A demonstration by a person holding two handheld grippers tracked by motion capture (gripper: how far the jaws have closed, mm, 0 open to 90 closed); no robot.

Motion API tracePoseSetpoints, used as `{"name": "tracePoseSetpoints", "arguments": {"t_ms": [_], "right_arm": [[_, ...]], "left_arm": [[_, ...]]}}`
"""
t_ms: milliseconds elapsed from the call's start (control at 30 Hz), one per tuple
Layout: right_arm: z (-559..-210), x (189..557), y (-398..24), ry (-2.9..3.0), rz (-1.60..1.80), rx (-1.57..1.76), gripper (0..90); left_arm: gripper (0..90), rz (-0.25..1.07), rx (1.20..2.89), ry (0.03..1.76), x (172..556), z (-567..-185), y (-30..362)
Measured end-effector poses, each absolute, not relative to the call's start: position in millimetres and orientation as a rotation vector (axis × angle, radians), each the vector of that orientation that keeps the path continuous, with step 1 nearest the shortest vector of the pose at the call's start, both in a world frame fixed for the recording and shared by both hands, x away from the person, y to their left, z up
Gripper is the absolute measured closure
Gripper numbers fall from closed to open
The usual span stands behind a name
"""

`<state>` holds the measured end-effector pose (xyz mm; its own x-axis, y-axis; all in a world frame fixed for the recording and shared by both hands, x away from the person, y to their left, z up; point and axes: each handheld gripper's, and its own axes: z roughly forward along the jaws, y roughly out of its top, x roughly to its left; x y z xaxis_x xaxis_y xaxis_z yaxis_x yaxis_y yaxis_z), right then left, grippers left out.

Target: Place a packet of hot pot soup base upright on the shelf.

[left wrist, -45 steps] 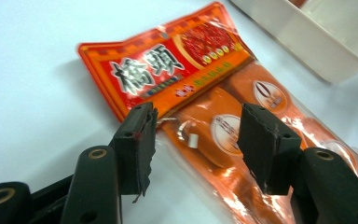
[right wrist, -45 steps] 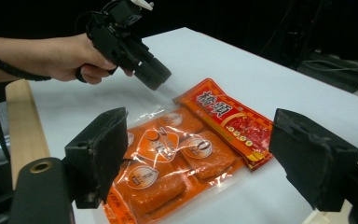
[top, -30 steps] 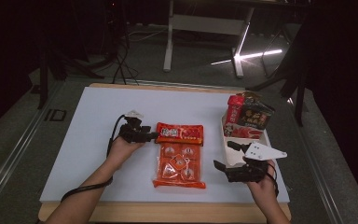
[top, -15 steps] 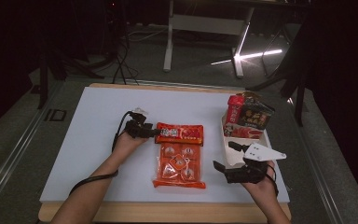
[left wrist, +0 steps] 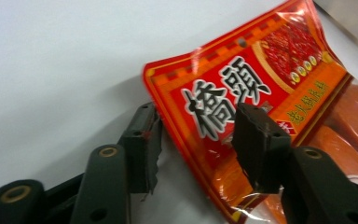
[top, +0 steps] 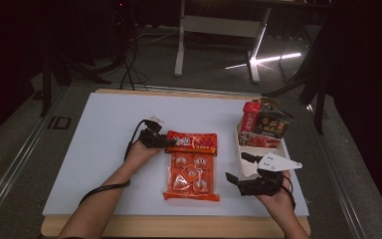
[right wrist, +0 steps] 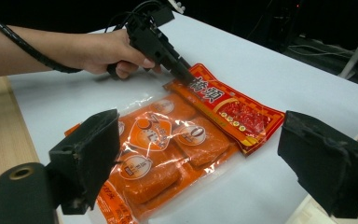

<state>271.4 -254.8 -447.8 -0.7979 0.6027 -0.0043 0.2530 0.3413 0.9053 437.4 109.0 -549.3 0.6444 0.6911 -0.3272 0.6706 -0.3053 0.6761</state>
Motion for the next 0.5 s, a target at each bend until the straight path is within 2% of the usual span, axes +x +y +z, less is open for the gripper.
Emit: {"name": "tracePoseSetpoints", "arguments": {"t_ms": [267, 300, 367, 433, 500], "right_arm": [[-447.8, 271.9, -255.2, 2.28, 1.444, 0.77, 12.9], [-447.9, 272.1, -255.2, 2.281, 1.445, 0.77, 12.9], [-448.4, 272.6, -254.9, 2.287, 1.447, 0.769, 12.9], [-449.0, 272.9, -254.4, 2.295, 1.443, 0.769, 13.2], [-449.2, 273.0, -254.3, 2.296, 1.445, 0.769, 13.2]], "left_arm": [[63.9, -0.028, 2.046, 1.035, 435.6, -548.9, 100.0], [67.5, -0.039, 2.049, 1.033, 435.4, -548.9, 98.9], [69.1, -0.04, 2.059, 1.03, 435.2, -548.1, 96.7], [76.2, -0.04, 2.07, 1.025, 433.8, -547.1, 94.1], [77.3, -0.04, 2.07, 1.025, 433.8, -547.1, 94.1]]}}
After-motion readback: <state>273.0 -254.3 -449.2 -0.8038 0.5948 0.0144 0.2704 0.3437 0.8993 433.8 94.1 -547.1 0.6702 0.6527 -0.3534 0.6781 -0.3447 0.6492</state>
